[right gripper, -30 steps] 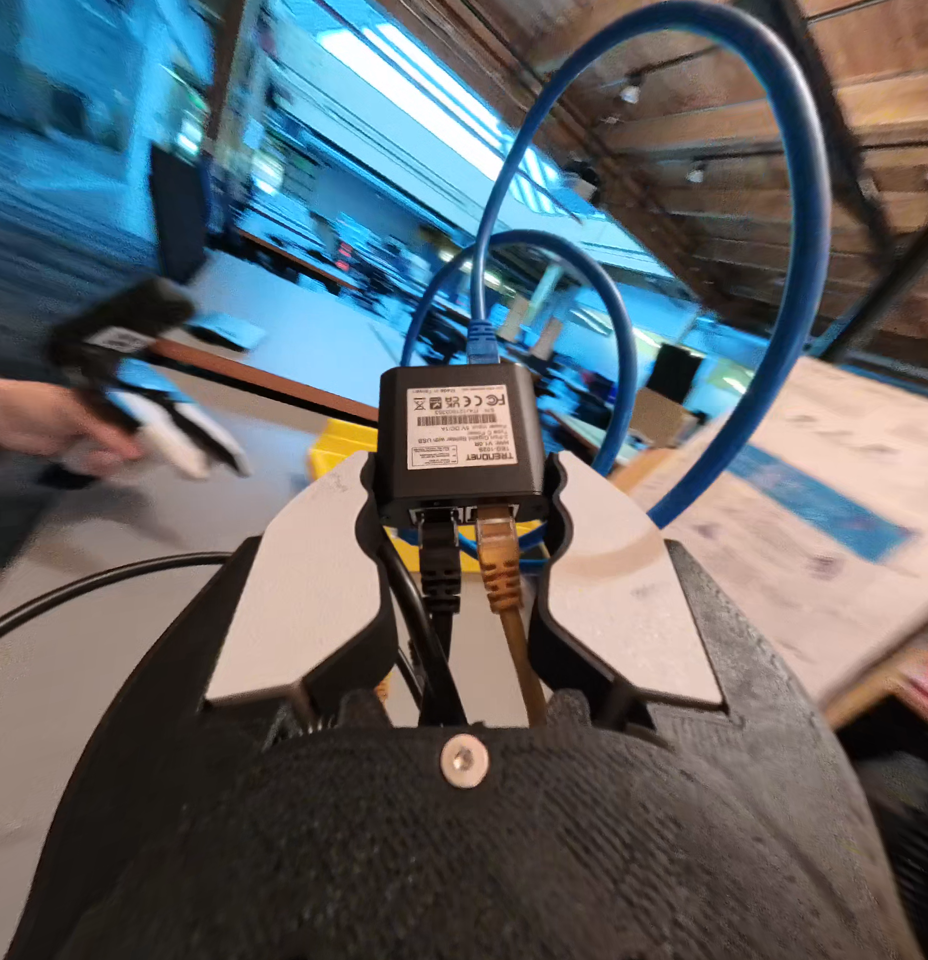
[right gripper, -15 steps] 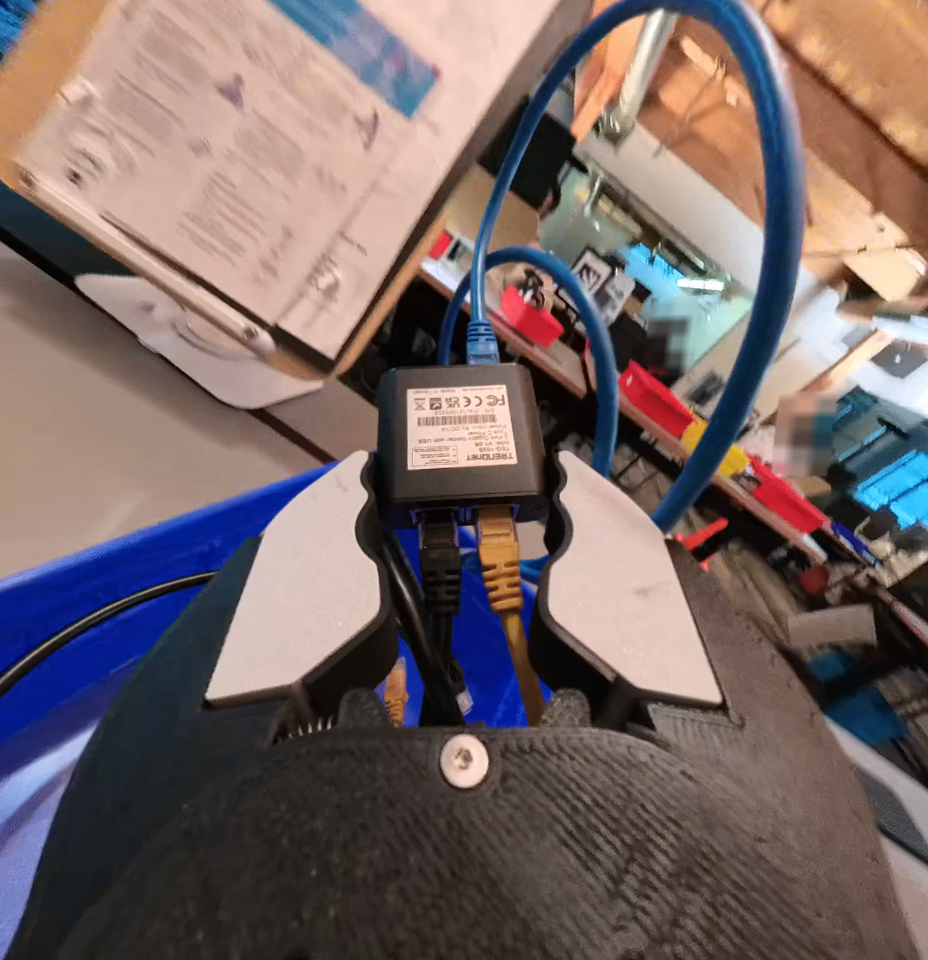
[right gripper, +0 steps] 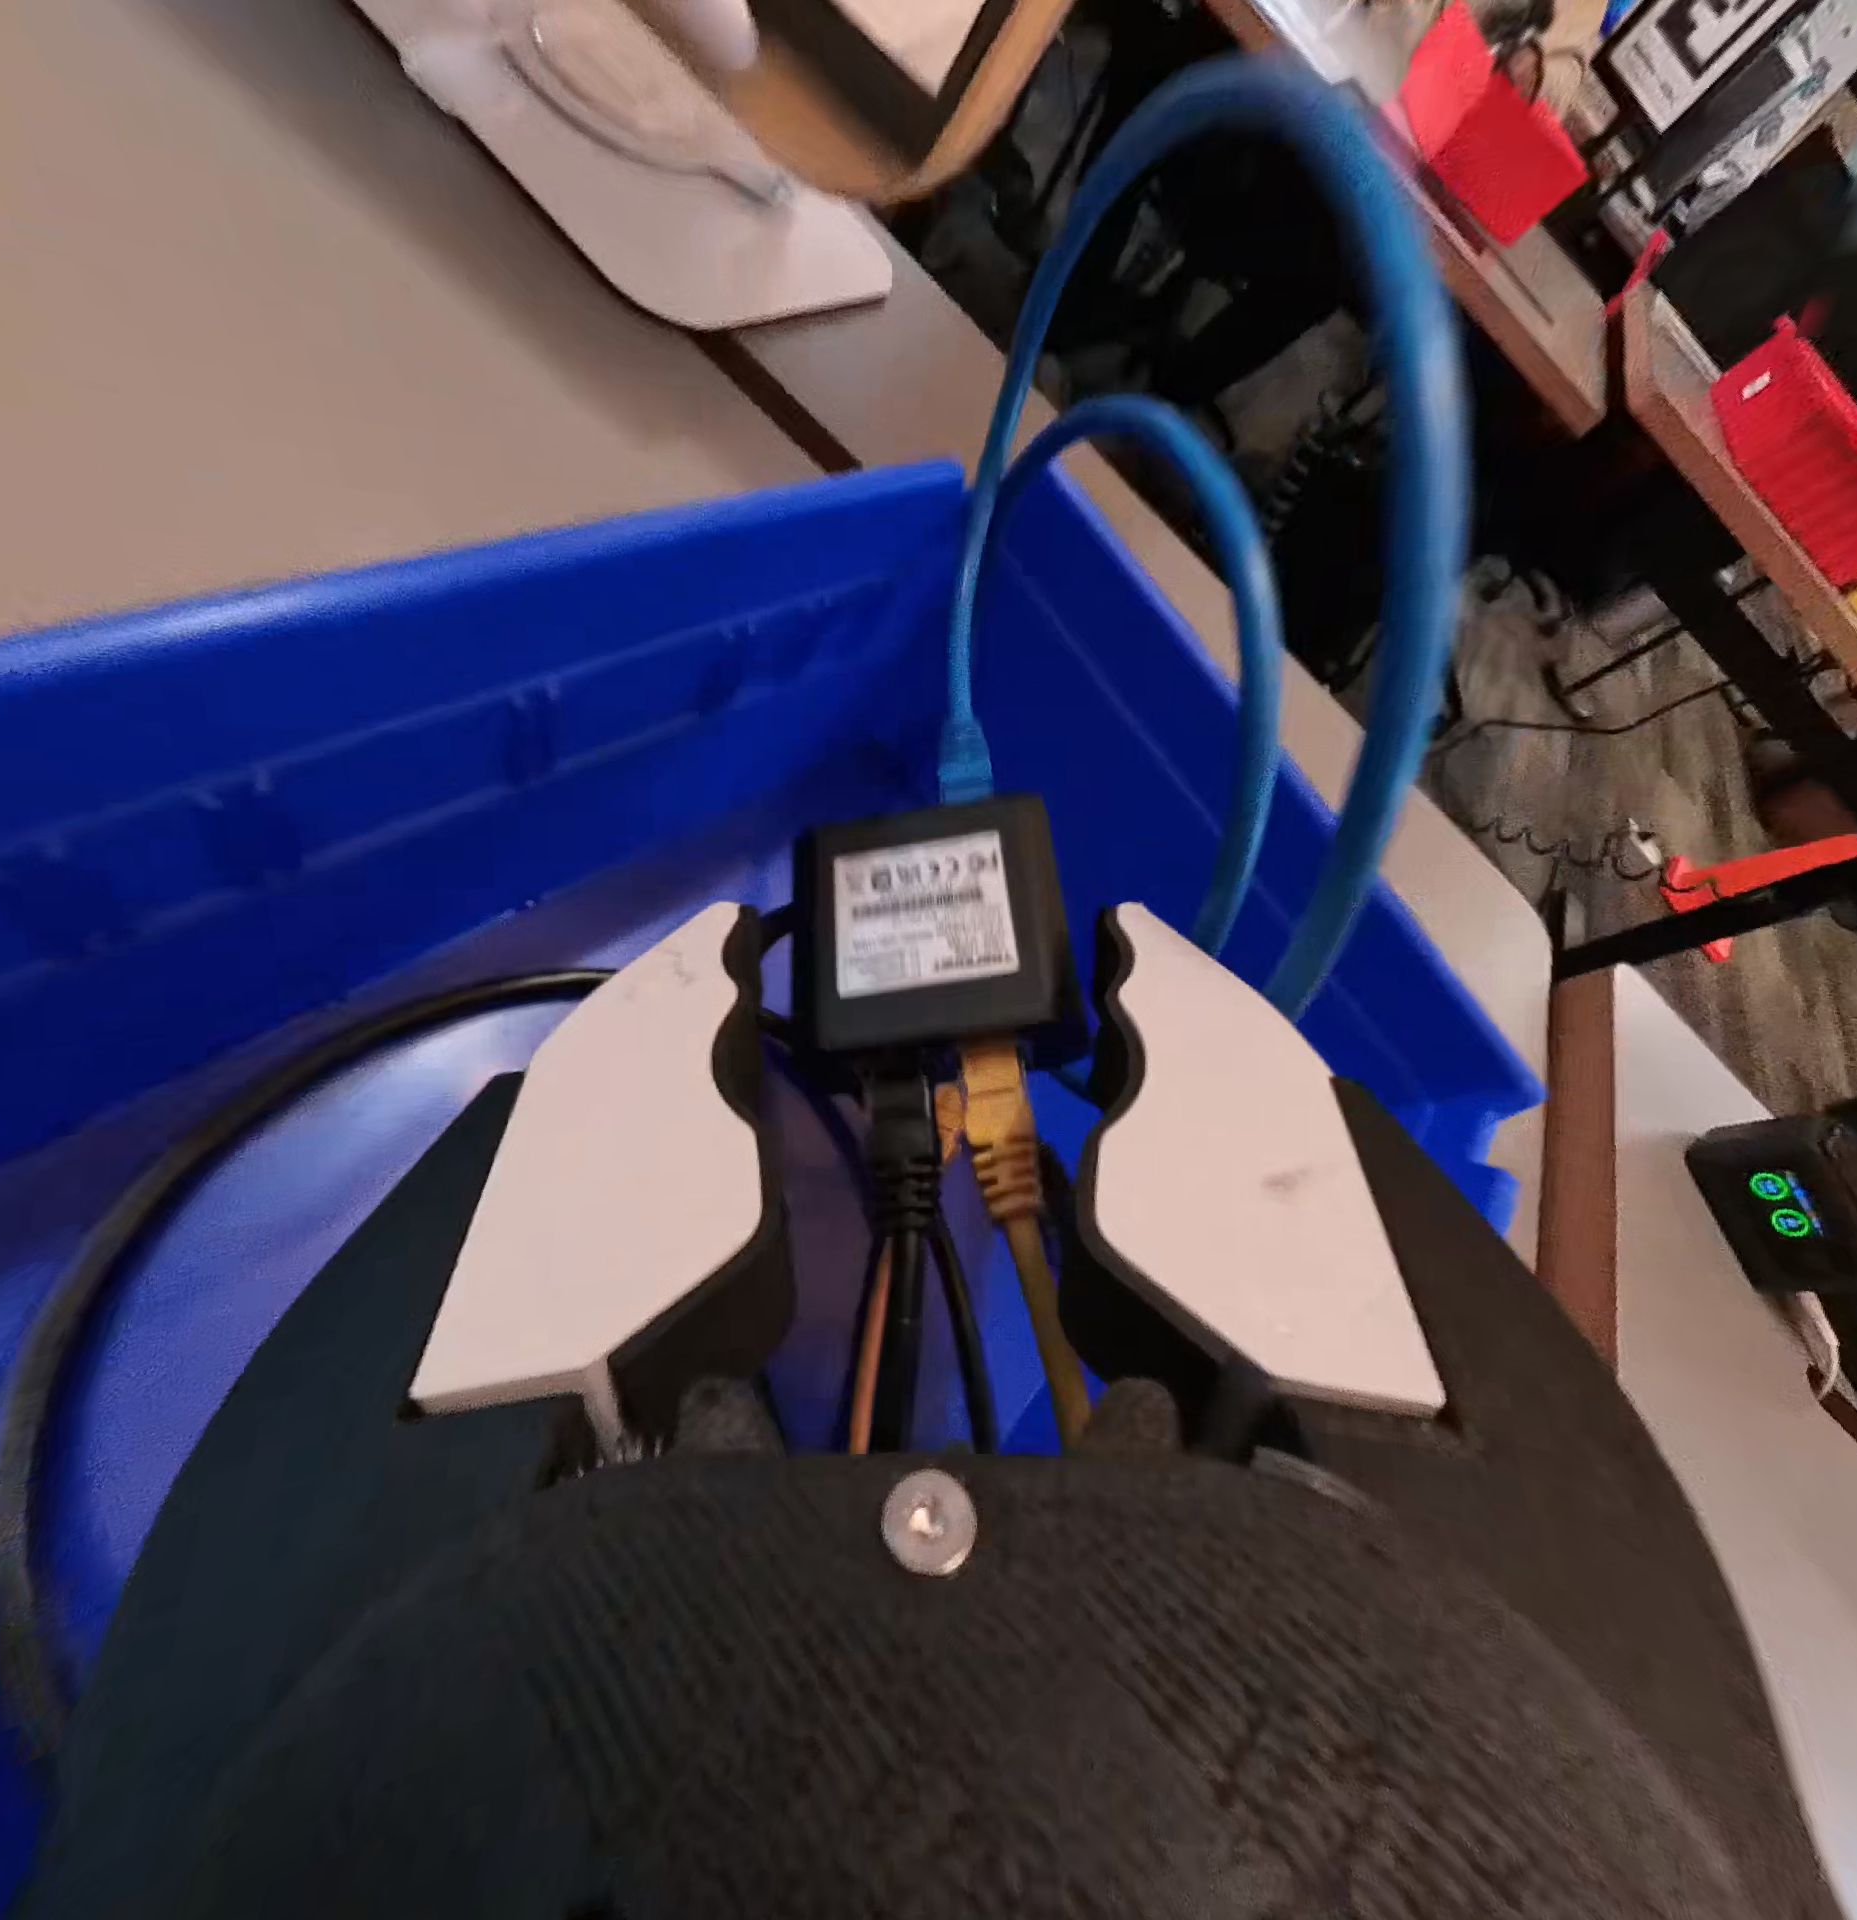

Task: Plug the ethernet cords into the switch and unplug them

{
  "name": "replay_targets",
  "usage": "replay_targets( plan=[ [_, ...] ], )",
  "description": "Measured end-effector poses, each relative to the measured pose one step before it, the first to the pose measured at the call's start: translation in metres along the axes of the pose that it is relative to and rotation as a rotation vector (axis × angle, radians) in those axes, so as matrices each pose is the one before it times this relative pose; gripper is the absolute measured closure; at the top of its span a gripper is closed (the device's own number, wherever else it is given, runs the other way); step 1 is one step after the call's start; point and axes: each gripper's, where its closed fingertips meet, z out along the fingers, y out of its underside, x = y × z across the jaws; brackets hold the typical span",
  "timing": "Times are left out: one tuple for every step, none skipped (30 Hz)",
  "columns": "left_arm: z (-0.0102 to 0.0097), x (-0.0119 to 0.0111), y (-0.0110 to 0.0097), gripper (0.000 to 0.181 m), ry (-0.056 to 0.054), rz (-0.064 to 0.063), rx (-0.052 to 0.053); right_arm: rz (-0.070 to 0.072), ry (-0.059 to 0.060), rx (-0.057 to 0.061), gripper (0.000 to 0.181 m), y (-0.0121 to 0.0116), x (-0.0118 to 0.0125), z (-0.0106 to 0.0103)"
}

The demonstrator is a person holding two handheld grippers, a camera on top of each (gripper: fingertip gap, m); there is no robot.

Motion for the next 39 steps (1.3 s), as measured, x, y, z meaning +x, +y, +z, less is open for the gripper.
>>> replay_targets(
  plan=[
    [0.00052, 0.00045, 0.00075, 0.134, 0.0007, 0.0017, -0.0065, 0.0042, 0.0056, 0.0250, 0.114, -0.00858, 0.00410, -0.00692],
    [0.00063, 0.00051, 0.00064, 0.134, 0.0008, 0.0032, -0.0068, 0.0010, 0.0035, 0.0324, 0.112, -0.01015, 0.00354, -0.00817],
    [0.00064, 0.00056, 0.00037, 0.134, -0.0015, 0.0038, -0.0054, 0.0077, -0.0148, 0.0319, 0.109, -0.01048, 0.00104, -0.00896],
    [0.00066, 0.00061, -0.00041, 0.133, -0.0051, 0.0013, -0.0024, 0.0175, -0.0236, 0.0230, 0.105, -0.00899, -0.00025, -0.01022],
    [0.00081, 0.00148, -0.00127, 0.133, -0.0024, 0.0011, 0.0012, 0.0228, -0.0275, 0.0156, 0.103, -0.00698, -0.00114, -0.01162],
    [0.00115, 0.00240, -0.00225, 0.132, -0.0025, 0.0025, 0.0029, 0.0241, -0.0131, 0.0168, 0.103, -0.00606, 0.00005, -0.01362],
    [0.00186, 0.00171, -0.00295, 0.131, -0.0135, 0.0033, 0.0016, 0.0250, 0.0206, 0.0182, 0.102, -0.00443, 0.00399, -0.01600],
    [0.00286, 0.00139, -0.00362, 0.128, -0.0205, 0.0055, 0.0001, 0.0319, 0.0397, 0.0089, 0.101, -0.00091, 0.00612, -0.01776],
    [0.00435, 0.00170, -0.00500, 0.123, -0.0226, 0.0076, 0.0018, 0.0450, 0.0374, -0.0001, 0.101, 0.00276, 0.00544, -0.01869],
    [0.00624, 0.00106, -0.00618, 0.119, -0.0297, 0.0082, 0.0005, 0.0578, 0.0389, -0.0048, 0.100, 0.00612, 0.00513, -0.01863],
    [0.00855, 0.00157, -0.00775, 0.114, -0.0277, 0.0133, -0.0003, 0.0663, 0.0430, 0.0003, 0.100, 0.00828, 0.00554, -0.01734],
    [0.01099, 0.00223, -0.00983, 0.110, -0.0258, 0.0143, -0.0009, 0.0663, 0.0431, 0.0180, 0.099, 0.00818, 0.00576, -0.01507],
    [0.01299, 0.00375, -0.01179, 0.105, -0.0190, 0.0119, -0.0017, 0.0605, 0.0267, 0.0244, 0.100, 0.00857, 0.00330, -0.01292],
    [0.01482, 0.00580, -0.01385, 0.101, -0.0107, 0.0087, 0.0010, 0.0526, 0.0113, 0.0251, 0.100, 0.00827, 0.00126, -0.01029],
    [0.01616, 0.00790, -0.01446, 0.096, -0.0030, 0.0068, 0.0003, 0.0424, 0.0027, 0.0213, 0.100, 0.00798, 0.00002, -0.00773],
    [0.01739, 0.00944, -0.01392, 0.092, 0.0019, 0.0080, -0.0045, 0.0275, 0.0065, 0.0121, 0.101, 0.00832, 0.00064, -0.00536],
    [0.01869, 0.00959, -0.01334, 0.087, -0.0013, 0.0083, -0.0083, 0.0068, 0.0257, 0.0130, 0.101, 0.00633, 0.00404, -0.00209],
    [0.01943, 0.00928, -0.01315, 0.081, -0.0055, 0.0053, -0.0068, -0.0050, 0.0244, -0.0028, 0.100, 0.00318, 0.00543, 0.00119],
    [0.01955, 0.00898, -0.01238, 0.080, -0.0045, -0.0001, -0.0046, -0.0008, 0.0025, -0.0361, 0.095, 0.00306, 0.00219, -0.00002],
    [0.01860, 0.00796, -0.01089, 0.080, -0.0072, -0.0064, -0.0066, -0.0051, 0.0093, -0.0273, 0.090, -0.00052, 0.00229, -0.00139],
    [0.01769, 0.00646, -0.00985, 0.079, -0.0149, -0.0082, -0.0022, -0.0123, 0.0300, -0.0011, 0.088, -0.00350, 0.00379, -0.00231],
    [0.01665, 0.00547, -0.00749, 0.077, -0.0133, -0.0044, -0.0020, -0.0274, 0.0316, 0.0193, 0.088, -0.00424, 0.00350, -0.00223],
    [0.01532, 0.00444, -0.00423, 0.076, -0.0104, -0.0029, -0.0129, -0.0287, 0.0275, 0.0240, 0.088, -0.00323, 0.00330, -0.00143],
    [0.01400, 0.00247, -0.00200, 0.076, -0.0182, -0.0150, -0.0185, -0.0207, 0.0169, 0.0089, 0.090, -0.00011, 0.00250, 0.00010],
    [0.01249, 0.00328, -0.00062, 0.077, -0.0059, -0.0218, -0.0196, -0.0135, 0.0001, -0.0146, 0.091, 0.00412, 0.00045, 0.00173],
    [0.01136, 0.00331, 0.00151, 0.076, 0.0032, -0.0184, -0.0285, -0.0058, -0.0041, -0.0324, 0.089, 0.00679, 0.00008, 0.00237],
    [0.01039, 0.00043, 0.00368, 0.077, -0.0078, -0.0150, -0.0425, -0.0025, 0.0048, -0.0328, 0.087, 0.00648, 0.00131, 0.00223],
    [0.00919, -0.00174, 0.00544, 0.080, -0.0152, 0.0032, -0.0538, -0.0057, 0.0077, -0.0215, 0.088, 0.00443, 0.00118, 0.00170],
    [0.00784, -0.00280, 0.00462, 0.087, -0.0172, 0.0253, -0.0438, -0.0096, -0.0030, -0.0092, 0.088, 0.00183, -0.00091, 0.00098],
    [0.00628, -0.00544, 0.00269, 0.091, -0.0310, 0.0267, -0.0272, -0.0093, -0.0129, -0.0030, 0.089, 0.00013, -0.00268, 0.00021],
    [0.00411, -0.00328, 0.00066, 0.089, -0.0106, 0.0293, -0.0080, -0.0072, -0.0101, -0.0035, 0.090, -0.00038, -0.00251, -0.00013],
    [0.00153, -0.00278, -0.00152, 0.095, -0.0021, 0.0033, 0.0080, -0.0045, -0.0004, -0.0018, 0.090, -0.00081, -0.00125, -0.00025],
    [-0.00031, -0.00103, -0.00016, 0.115, 0.0206, -0.0167, -0.0031, -0.0026, 0.0035, 0.0060, 0.090, -0.00191, -0.00050, -0.00049],
    [-0.00188, 0.00012, 0.00039, 0.135, 0.0342, 0.0028, 0.0007, -0.0032, -0.0045, 0.0093, 0.090, -0.00221, -0.00166, -0.00048],
    [-0.00264, -0.00700, -0.00025, 0.155, -0.0141, 0.0340, 0.0183, -0.0017, -0.0087, 0.0047, 0.091, -0.00145, -0.00240, -0.00036],
    [-0.00366, -0.01219, 0.00159, 0.175, -0.0513, 0.0538, 0.0150, -0.0010, -0.0076, 0.0010, 0.091, -0.00099, -0.00224, -0.00019],
    [-0.00435, -0.00851, 0.00404, 0.175, -0.0165, 0.0449, 0.0041, -0.0026, -0.0114, 0.0050, 0.091, -0.00158, -0.00282, -0.00015],
    [-0.00533, -0.00399, 0.00555, 0.175, 0.0220, 0.0025, 0.0077, -0.0019, -0.0123, 0.0094, 0.091, -0.00201, -0.00308, -0.00033],
    [-0.00777, -0.00420, 0.00715, 0.176, 0.0196, -0.0061, 0.0118, 0.0001, -0.0126, 0.0099, 0.091, -0.00235, -0.00312, -0.00040]
  ],
)
